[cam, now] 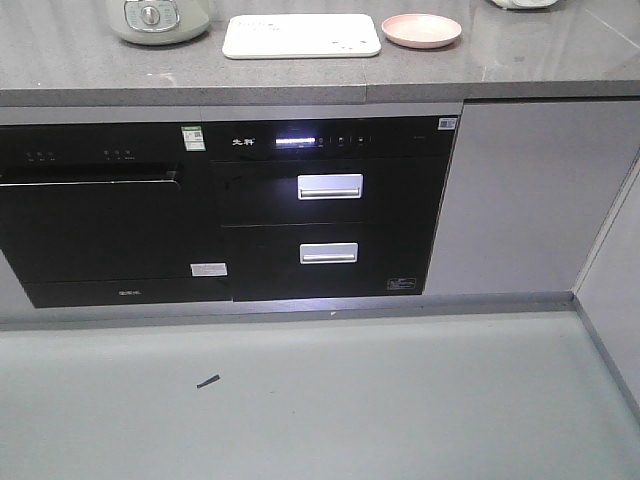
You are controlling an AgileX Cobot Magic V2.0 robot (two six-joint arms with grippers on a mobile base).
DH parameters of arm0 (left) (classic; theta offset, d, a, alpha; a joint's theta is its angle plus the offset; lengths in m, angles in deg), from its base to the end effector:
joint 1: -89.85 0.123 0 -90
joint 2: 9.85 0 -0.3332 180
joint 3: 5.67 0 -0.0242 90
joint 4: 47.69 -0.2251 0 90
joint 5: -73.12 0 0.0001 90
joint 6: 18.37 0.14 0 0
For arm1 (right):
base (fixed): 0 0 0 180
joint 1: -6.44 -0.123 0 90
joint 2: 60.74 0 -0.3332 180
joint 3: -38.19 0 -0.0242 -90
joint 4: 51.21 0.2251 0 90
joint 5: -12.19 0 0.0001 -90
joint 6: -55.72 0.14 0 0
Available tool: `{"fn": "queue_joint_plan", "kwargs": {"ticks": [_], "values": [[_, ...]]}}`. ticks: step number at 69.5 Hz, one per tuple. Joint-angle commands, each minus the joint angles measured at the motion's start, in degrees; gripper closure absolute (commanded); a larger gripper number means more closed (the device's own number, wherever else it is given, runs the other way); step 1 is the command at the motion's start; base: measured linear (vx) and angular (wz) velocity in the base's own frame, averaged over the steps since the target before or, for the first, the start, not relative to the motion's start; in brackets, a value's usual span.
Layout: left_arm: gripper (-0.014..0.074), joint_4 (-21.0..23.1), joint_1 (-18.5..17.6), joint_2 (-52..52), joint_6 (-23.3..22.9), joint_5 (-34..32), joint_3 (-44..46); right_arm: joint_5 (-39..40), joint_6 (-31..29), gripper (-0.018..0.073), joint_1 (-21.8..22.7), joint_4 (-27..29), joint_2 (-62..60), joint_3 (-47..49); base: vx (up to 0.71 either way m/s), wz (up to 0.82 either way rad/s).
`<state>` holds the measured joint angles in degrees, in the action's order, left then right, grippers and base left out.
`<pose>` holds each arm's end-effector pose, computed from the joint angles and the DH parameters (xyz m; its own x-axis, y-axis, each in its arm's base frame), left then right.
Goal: Transfer vegetables to tray and serve
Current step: 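Drive the base forward toward the countertop with the pot and tray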
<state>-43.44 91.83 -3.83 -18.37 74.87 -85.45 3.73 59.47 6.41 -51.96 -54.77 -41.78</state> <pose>0.0312 0.0008 0.2045 0.0451 -0.0726 -0.9963 -0.0290 0.9968 -0.0739 0.0310 -0.0003 0.1869 -0.0765 0.0524 -0.9957 0.0054 0.9986 0.0522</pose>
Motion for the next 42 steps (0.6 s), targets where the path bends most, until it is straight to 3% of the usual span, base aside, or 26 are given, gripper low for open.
{"fn": "queue_joint_plan", "kwargs": {"ticks": [1,42], "values": [[0.0603,0.4,0.0,-0.8,0.0,-4.0,-0.3,4.3,-0.1,0.0563,0.1,-0.5,-0.2,-0.4,0.06,0.01],[0.0603,0.4,0.0,-0.8,0.0,-4.0,-0.3,4.3,-0.1,0.0563,0.1,-0.5,-0.2,-0.4,0.07,0.01]]}}
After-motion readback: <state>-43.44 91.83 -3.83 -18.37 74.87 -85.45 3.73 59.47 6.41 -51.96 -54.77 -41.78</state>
